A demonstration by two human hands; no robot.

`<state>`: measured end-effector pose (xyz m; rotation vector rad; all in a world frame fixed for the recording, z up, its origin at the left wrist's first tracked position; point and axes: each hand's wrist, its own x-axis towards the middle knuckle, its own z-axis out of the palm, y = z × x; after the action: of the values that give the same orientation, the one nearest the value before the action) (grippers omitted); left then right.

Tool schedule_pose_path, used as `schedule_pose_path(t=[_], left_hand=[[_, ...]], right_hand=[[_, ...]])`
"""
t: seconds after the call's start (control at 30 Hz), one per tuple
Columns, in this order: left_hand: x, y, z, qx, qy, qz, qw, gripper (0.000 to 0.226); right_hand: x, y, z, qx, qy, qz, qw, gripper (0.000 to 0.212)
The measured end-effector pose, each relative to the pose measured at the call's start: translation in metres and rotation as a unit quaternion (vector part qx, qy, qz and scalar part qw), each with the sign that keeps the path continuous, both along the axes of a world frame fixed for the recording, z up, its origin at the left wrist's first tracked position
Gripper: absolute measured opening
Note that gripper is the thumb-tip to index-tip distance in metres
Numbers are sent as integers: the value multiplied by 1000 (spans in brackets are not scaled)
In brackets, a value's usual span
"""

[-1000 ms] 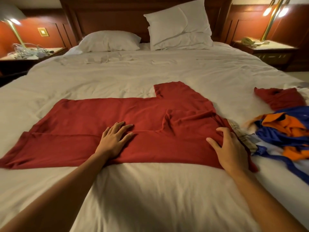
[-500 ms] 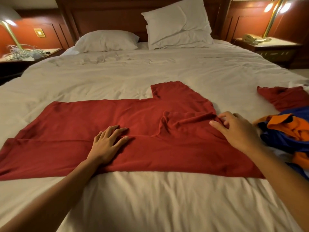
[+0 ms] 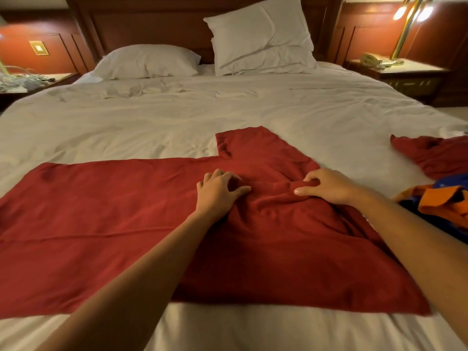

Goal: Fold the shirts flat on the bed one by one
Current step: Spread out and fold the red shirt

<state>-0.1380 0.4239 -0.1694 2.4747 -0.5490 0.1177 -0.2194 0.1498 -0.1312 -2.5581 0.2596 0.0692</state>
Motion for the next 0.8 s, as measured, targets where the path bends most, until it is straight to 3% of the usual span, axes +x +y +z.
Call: schedule_pose_path(t=[0.1,0.17,0.3,0.4,0.47,0.57,0.63,0.73,0.8], left_hand=[[10,-4,9,-58,39,-1,998,19],[12,-5,22,-135,76,-2,988,15],[-7,10,68,-227,60,-66,970,16],[-43,51,89,-204,104,-186,956,19],[-72,79,84,-206,151,-209,944,26],[-102,91,58,-251,170,-108,947,27],[-114,83,44,-236,180,-52,954,36],[-123,64,35,-228,173,-29,958,45],[-125,51,36,-225,155,-8,962,45]], right_hand=[[5,-8,3,37,-89,-34,995,17],[9,-4,11,45,-165,-58,983,15],[-5,22,57,91,-272,-55,956,12],[-63,33,79,126,-231,37,964,22],[-114,36,70,129,-196,64,970,38],[-162,39,37,107,-184,-22,977,47],[-170,43,18,65,-164,-90,980,44],[-164,58,0,-9,-97,-130,987,47],[-153,68,-2,-10,-102,-160,982,55]])
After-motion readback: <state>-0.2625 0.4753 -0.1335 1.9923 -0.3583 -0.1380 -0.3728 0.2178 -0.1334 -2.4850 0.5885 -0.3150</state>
